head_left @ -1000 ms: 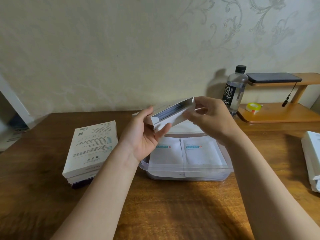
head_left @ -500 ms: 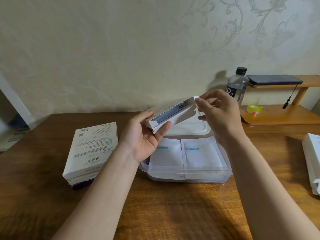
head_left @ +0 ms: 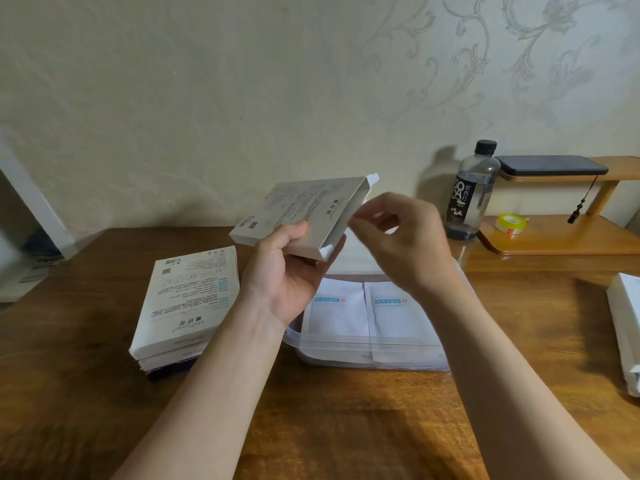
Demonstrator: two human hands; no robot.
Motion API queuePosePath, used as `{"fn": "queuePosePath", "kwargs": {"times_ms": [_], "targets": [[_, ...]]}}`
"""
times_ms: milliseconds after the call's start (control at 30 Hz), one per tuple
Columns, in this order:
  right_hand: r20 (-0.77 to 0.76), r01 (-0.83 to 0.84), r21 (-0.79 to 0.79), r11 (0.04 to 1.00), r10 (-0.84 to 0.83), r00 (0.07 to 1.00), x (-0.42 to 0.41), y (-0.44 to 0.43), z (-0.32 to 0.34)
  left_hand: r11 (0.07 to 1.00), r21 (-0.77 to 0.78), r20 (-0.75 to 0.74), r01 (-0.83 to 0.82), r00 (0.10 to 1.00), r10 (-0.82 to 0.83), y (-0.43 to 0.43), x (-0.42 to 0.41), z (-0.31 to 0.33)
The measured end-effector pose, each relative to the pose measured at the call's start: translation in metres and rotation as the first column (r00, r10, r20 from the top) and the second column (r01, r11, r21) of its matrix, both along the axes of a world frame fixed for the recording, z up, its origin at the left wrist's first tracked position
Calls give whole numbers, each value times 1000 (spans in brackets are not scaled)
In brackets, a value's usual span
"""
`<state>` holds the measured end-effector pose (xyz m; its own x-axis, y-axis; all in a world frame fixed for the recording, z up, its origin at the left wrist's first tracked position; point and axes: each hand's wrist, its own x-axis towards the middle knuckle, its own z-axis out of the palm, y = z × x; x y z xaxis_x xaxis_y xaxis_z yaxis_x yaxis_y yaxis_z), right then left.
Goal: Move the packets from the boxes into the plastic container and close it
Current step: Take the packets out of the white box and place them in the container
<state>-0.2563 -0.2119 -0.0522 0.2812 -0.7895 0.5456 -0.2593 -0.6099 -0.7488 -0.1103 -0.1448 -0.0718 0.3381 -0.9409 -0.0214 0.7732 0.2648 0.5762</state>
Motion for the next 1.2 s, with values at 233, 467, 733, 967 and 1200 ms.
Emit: {"fn": "queuePosePath", "kwargs": {"times_ms": [233, 467, 733, 967, 1200], "targets": [[78, -445, 287, 848, 442, 893, 6, 17, 0, 999, -31, 104, 27, 994, -23, 0, 1, -1], [-96, -166, 30, 986, 168, 981, 17, 31, -2, 999, 4, 96, -40, 995, 40, -3, -2, -3], [105, -260, 335, 906, 238, 966, 3, 12, 6, 1000, -9, 135, -24, 990, 25, -1, 1, -3], [257, -322, 540, 778, 212, 943, -1, 8, 11, 1000, 18, 277, 13, 961, -18, -1, -4, -7], [401, -499, 610, 615, 303, 864, -3, 13, 14, 998, -6, 338, 62, 939, -56, -2, -9, -7]]}}
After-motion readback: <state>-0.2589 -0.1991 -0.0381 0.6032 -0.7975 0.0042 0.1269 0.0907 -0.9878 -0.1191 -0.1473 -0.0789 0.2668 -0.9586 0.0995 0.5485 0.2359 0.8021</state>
